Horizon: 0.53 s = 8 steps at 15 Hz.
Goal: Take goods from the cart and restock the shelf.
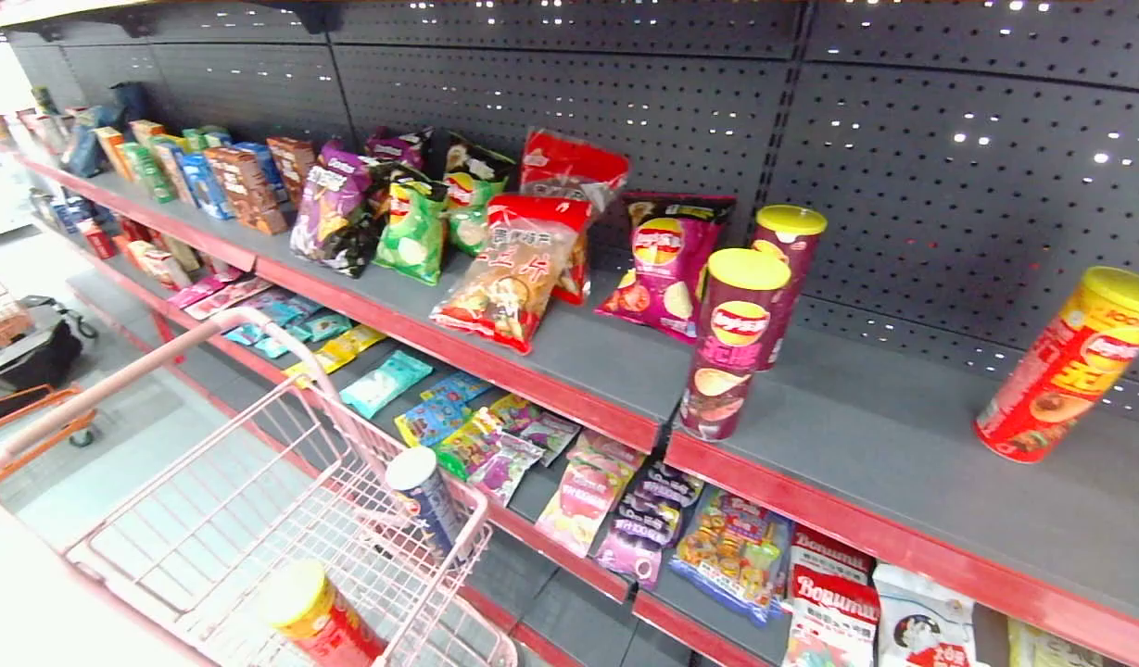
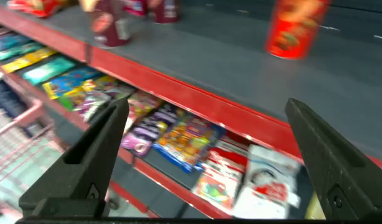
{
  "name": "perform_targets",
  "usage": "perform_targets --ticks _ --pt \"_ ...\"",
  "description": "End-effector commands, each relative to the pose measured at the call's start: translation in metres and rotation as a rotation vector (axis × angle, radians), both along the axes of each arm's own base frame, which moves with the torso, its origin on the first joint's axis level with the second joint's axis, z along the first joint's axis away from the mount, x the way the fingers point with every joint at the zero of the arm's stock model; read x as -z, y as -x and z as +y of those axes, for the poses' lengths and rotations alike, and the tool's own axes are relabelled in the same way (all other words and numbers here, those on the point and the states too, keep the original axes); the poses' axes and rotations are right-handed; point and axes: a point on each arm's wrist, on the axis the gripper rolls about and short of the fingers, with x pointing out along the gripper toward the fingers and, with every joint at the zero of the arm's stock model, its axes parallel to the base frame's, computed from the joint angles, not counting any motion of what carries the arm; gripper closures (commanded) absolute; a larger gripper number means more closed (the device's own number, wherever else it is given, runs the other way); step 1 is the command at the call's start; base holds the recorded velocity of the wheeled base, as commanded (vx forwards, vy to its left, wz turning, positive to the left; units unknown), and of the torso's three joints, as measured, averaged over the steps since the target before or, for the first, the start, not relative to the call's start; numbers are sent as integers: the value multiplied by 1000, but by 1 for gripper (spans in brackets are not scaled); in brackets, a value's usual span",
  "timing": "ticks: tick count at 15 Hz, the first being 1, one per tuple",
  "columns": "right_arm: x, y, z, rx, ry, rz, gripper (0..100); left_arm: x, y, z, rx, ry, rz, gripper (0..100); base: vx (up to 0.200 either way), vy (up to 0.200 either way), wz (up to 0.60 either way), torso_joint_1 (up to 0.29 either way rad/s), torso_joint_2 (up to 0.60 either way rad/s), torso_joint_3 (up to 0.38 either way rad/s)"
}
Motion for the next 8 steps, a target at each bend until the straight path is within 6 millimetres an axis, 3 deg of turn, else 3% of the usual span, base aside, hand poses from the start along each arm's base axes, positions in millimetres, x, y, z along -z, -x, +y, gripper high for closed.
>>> perform_targets --ticks 1,6,8 --pt "0 0 0 -1 2 2 0 0 0 0 -1 0 0 0 0 0 600 2 2 -2" --pt "0 0 0 -1 0 2 0 0 0 0 -1 0 0 0 0 0 600 2 0 -1" --pt "0 0 0 -1 0 2 0 0 0 0 -1 0 0 0 0 0 0 0 0 0"
